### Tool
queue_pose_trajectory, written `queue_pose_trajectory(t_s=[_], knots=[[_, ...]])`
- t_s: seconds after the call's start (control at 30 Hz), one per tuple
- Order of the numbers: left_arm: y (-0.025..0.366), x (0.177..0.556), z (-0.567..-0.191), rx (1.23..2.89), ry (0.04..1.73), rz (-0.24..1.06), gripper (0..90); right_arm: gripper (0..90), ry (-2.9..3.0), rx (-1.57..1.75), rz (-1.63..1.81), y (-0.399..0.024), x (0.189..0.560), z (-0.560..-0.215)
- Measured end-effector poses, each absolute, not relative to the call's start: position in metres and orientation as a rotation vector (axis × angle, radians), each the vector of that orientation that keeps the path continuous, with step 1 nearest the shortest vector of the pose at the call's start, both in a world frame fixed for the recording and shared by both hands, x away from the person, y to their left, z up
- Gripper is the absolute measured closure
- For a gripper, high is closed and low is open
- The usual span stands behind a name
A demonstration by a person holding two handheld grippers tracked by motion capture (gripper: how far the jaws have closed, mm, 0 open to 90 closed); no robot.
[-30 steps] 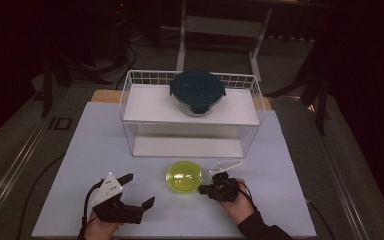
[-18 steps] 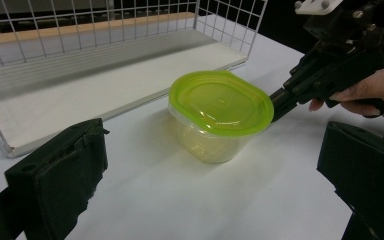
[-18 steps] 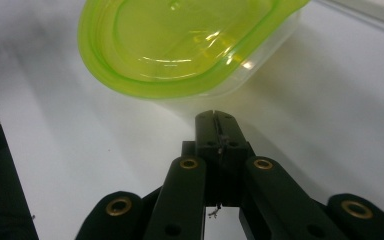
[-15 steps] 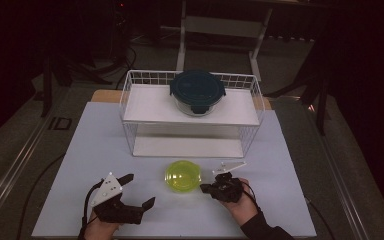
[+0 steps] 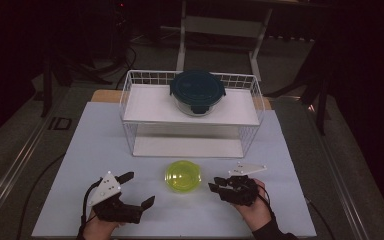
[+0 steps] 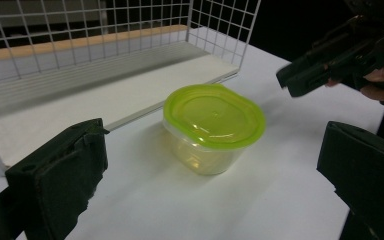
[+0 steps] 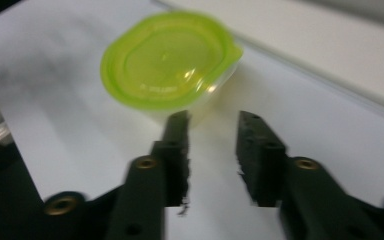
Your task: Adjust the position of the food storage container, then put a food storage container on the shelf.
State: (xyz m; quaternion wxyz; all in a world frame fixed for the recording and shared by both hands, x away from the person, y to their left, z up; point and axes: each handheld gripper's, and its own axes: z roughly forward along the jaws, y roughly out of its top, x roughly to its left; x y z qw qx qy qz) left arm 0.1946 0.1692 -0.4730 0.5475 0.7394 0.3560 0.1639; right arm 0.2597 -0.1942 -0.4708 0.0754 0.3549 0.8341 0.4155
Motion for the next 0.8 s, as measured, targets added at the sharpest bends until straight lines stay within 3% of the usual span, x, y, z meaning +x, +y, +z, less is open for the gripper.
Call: queue_pose_trajectory(t_s=[0.2,0.37,0.8], knots=[[0.168,0.206,-0.455,1.753,0.848,0.294,0.0,37.3,2.416,1.085,1.336,-0.200,0.258,-0.454],[0.165,0.216,-0.443,1.767,0.838,0.290,0.0,19.1,2.378,1.114,1.432,-0.204,0.261,-0.445],[0.153,0.244,-0.437,1.806,0.886,0.154,0.0,18.4,2.384,1.226,1.481,-0.200,0.279,-0.439]])
